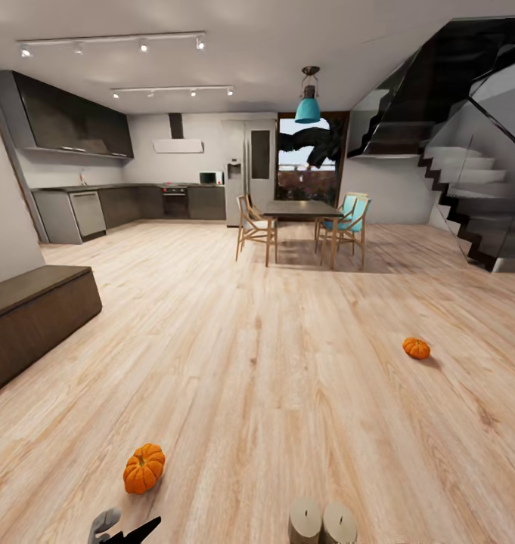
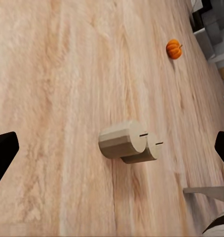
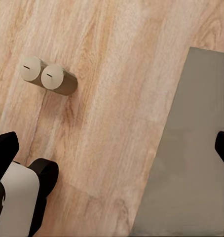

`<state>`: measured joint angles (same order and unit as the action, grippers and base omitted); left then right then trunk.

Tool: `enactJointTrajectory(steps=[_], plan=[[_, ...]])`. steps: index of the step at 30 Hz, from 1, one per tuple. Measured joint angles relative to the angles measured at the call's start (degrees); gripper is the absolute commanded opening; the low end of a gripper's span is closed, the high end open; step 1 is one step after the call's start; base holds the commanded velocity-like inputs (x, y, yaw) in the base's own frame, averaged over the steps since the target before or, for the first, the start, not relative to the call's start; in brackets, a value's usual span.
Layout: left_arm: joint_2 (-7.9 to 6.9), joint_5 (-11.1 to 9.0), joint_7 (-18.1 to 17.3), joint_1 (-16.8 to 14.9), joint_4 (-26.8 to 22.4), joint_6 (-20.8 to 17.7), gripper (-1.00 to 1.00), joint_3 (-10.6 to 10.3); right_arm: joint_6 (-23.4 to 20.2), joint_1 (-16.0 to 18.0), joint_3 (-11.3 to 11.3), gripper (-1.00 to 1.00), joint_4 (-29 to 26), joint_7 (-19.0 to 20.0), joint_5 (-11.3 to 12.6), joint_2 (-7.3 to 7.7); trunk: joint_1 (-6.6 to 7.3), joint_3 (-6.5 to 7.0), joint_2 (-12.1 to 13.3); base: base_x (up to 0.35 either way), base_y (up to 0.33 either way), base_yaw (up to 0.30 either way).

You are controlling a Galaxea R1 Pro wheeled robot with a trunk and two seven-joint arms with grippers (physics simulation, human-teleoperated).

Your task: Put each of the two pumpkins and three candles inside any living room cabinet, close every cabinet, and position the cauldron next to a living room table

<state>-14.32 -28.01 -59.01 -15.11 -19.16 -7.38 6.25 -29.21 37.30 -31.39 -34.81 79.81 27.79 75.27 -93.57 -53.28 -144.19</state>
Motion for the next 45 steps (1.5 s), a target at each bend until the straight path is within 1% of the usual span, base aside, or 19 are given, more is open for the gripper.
enactJointTrajectory(steps=[3, 4, 7, 8, 9, 10, 12, 13, 14, 15, 17, 18, 22, 23, 26, 27, 28, 41, 45], plan=[[-0.06, 0.0, -0.1, 0.0, 0.0, 0.0, 1.0, 0.0, -0.6, 0.0, -0.1, 1.0, 0.0, -0.1, 0.0, -0.44, 0.0, 0.1, 0.0, 0.001, -0.001, -0.071], [-0.07, 0.0, -0.1, 0.0, 0.0, -0.1, 1.0, 0.0, -1.4, -0.1, -0.1, 1.0, -0.1, -0.1, 0.1, -1.18, 0.0, 0.12, 0.0, 0.0, 0.0, -0.03], [-0.04, 0.0, -0.1, 0.0, 0.0, -0.1, 1.0, 0.0, -5.5, -0.1, 0.2, 1.0, -0.8, -0.3, 0.1, -5.89, -0.01, 0.14, 0.0, 0.0, 0.0, -0.013], [-0.02, 0.0, -0.1, 0.0, 0.0, -0.1, 1.0, 0.0, -8.0, 0.1, 0.5, 1.0, -2.0, -1.5, 0.1, -9.01, -0.01, 0.14, 0.0, 0.0, 0.0, -0.003], [-0.01, 0.0, -0.1, 0.0, 0.0, -0.1, 1.0, 0.0, -10.8, 0.1, 0.6, 1.0, -4.6, -4.8, -0.1, -12.9, -0.01, 0.14, 0.0, 0.0, 0.0, -0.002], [-0.01, 0.0, -0.1, 0.0, 0.0, -0.1, 1.0, 0.0, -12.8, 0.1, 0.6, 1.0, -6.7, -8.5, -0.2, -15.67, -0.01, 0.14, 0.0, 0.0, 0.0, -0.001], [-0.01, 0.0, 0.0, 0.0, 0.0, -0.1, 1.0, 0.0, -16.0, 0.1, 0.3, 1.0, -10.1, -19.1, -0.9, -22.33, -0.01, 0.14, 0.0, 0.0, 0.0, 0.0], [-0.01, 0.0, 0.1, 0.0, 0.0, -0.1, 1.0, 0.0, -17.0, 0.1, -0.4, 1.0, -11.2, -25.5, -2.0, -26.53, -0.01, 0.14, 0.0, 0.0, 0.0, 0.0], [-0.01, 0.0, 0.1, 0.0, 0.0, -0.1, 1.0, 0.0, -17.3, 0.2, -1.1, 1.0, -11.6, -28.6, -2.8, -28.81, -0.01, 0.14, 0.0, 0.0, 0.0, 0.0], [-0.01, 0.1, 0.1, 0.0, 0.0, -0.1, 1.0, 0.0, -17.7, 0.2, -2.8, 1.0, -12.1, -33.8, -5.0, -32.46, -0.01, 0.14, 0.0, 0.0, 0.0, 0.0], [-0.02, 0.0, 0.2, 0.0, 0.0, -0.1, 1.0, 0.0, -18.1, 0.2, -6.8, 1.0, -11.8, -42.4, -10.8, -43.2, -0.01, 0.14, 0.0, 0.0, 0.0, 0.0], [-0.01, 0.0, 0.5, 0.0, 0.0, -0.1, 1.0, 0.0, -17.4, 0.2, -7.9, 1.0, -10.8, -44.4, -12.8, -46.99, -0.01, 0.14, 0.0, 0.0, 0.0, 0.0], [-0.08, 0.0, 0.6, 0.0, 0.0, -0.1, 1.0, 0.1, -15.6, 0.2, -8.3, 1.0, -10.4, -44.6, -13.8, -47.92, 0.0, 0.15, 0.0, 0.0, 0.0, 0.0], [-0.1, -0.1, 0.6, 0.0, 0.0, -0.1, 1.0, 0.1, -17.4, 0.2, -8.6, 1.0, -10.9, -38.8, -14.0, -48.79, 0.0, 0.15, 0.0, 0.0, 0.0, 0.0], [-0.07, 0.0, 0.7, 0.0, 0.0, -0.1, 1.0, 0.1, -17.5, 0.2, -8.9, 1.0, -10.8, -38.5, -14.3, -49.48, 0.0, 0.15, 0.0, 0.0, 0.0, 0.0], [-0.09, -0.1, 0.8, 0.0, 0.0, -0.1, 1.0, 0.1, -17.4, 0.2, -8.8, 1.0, -9.3, -38.9, -14.3, -53.25, -0.01, 0.14, 0.0, 0.0, 0.0, 0.0], [-0.09, -0.1, 0.8, 0.0, 0.0, -0.1, 1.0, 0.1, -17.4, 0.2, -8.7, 1.0, -9.1, -39.0, -14.5, -54.11, 0.0, 0.15, 0.0, 0.0, 0.0, 0.0], [-0.08, -0.1, 0.8, 0.0, 0.0, -0.1, 1.0, 0.1, -17.6, -1.3, -9.5, 1.0, -8.8, -39.2, -14.8, -54.98, 0.0, 0.15, 0.0, 0.0, 0.0, 0.0], [-0.07, -0.1, 0.8, 0.0, 0.0, -0.1, 1.0, 0.1, -17.4, -1.5, -8.7, 1.0, -9.4, -39.2, -14.7, -54.82, 0.01, 0.15, 0.0, 0.069, 0.0, 0.0]])
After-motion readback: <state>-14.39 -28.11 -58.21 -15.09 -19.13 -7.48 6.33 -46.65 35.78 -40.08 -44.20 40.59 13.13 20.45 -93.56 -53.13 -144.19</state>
